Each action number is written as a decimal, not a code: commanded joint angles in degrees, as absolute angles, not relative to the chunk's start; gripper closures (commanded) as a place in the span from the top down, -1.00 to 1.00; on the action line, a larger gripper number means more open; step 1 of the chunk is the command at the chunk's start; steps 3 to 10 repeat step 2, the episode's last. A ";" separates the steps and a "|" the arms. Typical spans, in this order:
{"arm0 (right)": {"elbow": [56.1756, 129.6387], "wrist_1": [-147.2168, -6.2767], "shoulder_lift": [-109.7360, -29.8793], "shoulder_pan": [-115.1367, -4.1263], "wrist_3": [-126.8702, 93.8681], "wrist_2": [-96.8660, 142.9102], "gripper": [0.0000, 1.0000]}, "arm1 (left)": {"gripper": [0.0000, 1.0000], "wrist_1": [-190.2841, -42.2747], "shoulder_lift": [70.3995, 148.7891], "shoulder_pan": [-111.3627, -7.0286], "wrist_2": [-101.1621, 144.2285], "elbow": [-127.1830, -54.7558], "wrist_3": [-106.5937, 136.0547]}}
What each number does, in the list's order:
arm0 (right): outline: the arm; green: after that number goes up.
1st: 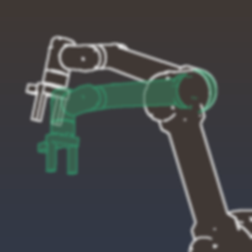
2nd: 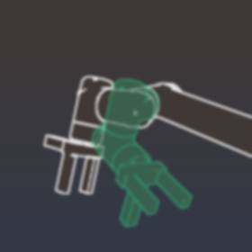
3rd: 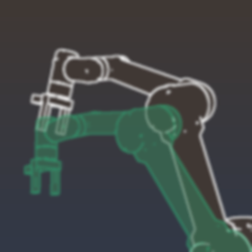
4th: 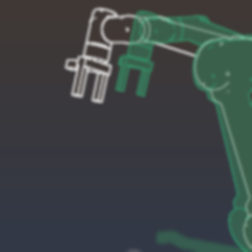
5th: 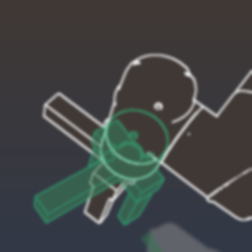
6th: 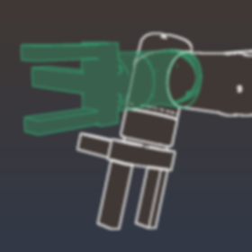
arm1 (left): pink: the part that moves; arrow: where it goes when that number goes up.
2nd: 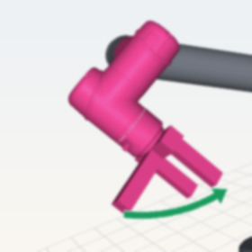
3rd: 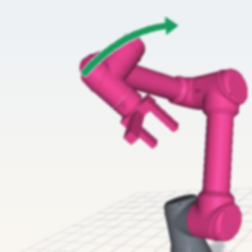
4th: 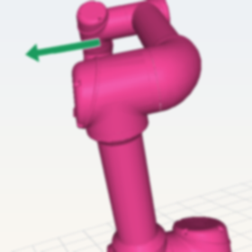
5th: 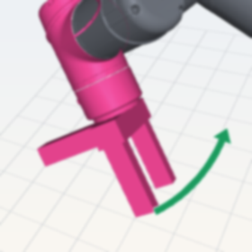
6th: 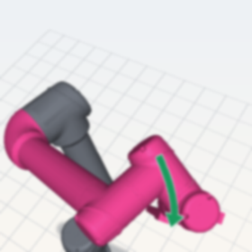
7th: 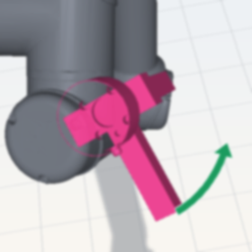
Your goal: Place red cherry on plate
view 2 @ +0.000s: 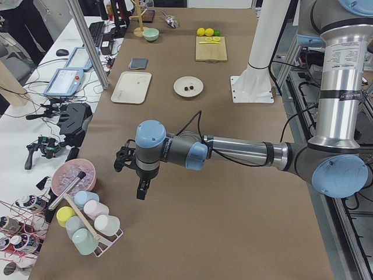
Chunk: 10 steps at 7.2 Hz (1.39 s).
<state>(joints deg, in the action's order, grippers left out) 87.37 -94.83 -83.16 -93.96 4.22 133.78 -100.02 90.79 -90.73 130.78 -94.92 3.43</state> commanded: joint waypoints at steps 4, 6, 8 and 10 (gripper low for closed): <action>87.45 -94.83 -83.23 -94.04 4.22 133.59 1.00 | 0.96 -100.11 90.79 -90.70 130.78 -95.01 3.43; 87.45 -94.83 -83.23 -94.04 4.22 133.59 1.00 | 0.96 -100.11 90.79 -90.70 130.78 -95.01 3.43; 87.45 -94.83 -83.23 -94.04 4.22 133.59 1.00 | 0.96 -100.11 90.79 -90.70 130.78 -95.01 3.43; 87.45 -94.83 -83.23 -94.04 4.22 133.59 1.00 | 0.96 -100.11 90.79 -90.70 130.78 -95.01 3.43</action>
